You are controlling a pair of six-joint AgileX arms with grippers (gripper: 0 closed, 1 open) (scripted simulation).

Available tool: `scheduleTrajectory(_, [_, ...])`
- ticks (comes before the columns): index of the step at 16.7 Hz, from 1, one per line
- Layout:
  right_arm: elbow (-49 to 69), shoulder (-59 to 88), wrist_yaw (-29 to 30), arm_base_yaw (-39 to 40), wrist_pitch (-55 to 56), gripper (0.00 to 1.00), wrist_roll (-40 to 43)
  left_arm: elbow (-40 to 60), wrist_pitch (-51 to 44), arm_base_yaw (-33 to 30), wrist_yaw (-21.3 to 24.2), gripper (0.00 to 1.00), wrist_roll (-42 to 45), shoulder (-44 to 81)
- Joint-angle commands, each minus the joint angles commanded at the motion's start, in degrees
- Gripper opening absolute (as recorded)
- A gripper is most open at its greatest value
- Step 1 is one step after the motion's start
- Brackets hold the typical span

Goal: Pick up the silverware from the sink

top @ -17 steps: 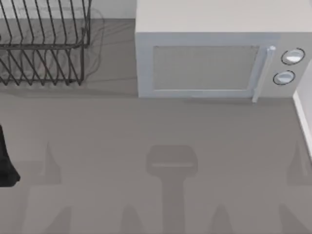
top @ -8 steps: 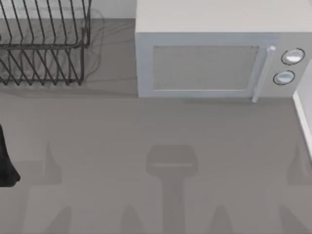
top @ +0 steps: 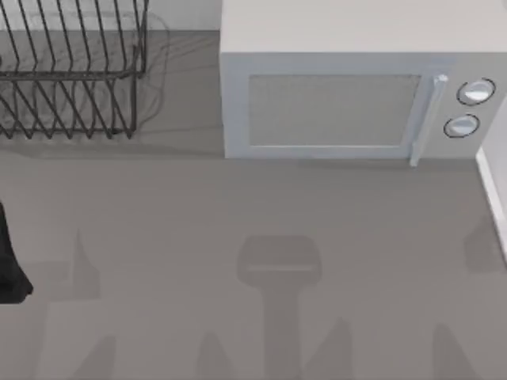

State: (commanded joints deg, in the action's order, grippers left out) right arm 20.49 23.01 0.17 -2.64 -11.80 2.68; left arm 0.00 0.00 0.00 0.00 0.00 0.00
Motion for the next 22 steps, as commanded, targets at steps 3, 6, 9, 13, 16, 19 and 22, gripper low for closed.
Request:
scheduleTrajectory(3, [13.20, 14.81, 0.07, -1.71, -7.71, 1.00, 1.66, 0.00, 0.00, 0.00, 0.00, 1.00, 0.00, 0.00])
scheduleTrajectory(6, [28.01, 31.43, 0.12, -3.63, -16.44, 1.00, 3.49, 0.00, 0.00, 0.00, 0.00, 1.00, 0.00, 0.00])
scheduleTrajectory(9, [43.62, 48.90, 0.17, -5.66, -25.68, 1.00, 5.38, 0.00, 0.00, 0.00, 0.00, 1.00, 0.00, 0.00])
scheduleTrajectory(13, [64.08, 71.84, 0.22, -8.34, -37.90, 1.00, 7.81, 0.00, 0.00, 0.00, 0.00, 1.00, 0.00, 0.00])
scheduleTrajectory(16, [78.06, 87.61, 0.23, -10.18, -46.33, 1.00, 9.43, 0.00, 0.00, 0.00, 0.00, 1.00, 0.00, 0.00])
scheduleTrajectory(19, [89.87, 101.02, 0.22, -11.74, -53.49, 1.00, 10.76, 0.00, 0.00, 0.00, 0.00, 1.00, 0.00, 0.00])
scheduleTrajectory(22, [98.67, 111.13, 0.19, -12.90, -58.87, 1.00, 11.73, 0.00, 0.00, 0.00, 0.00, 1.00, 0.00, 0.00])
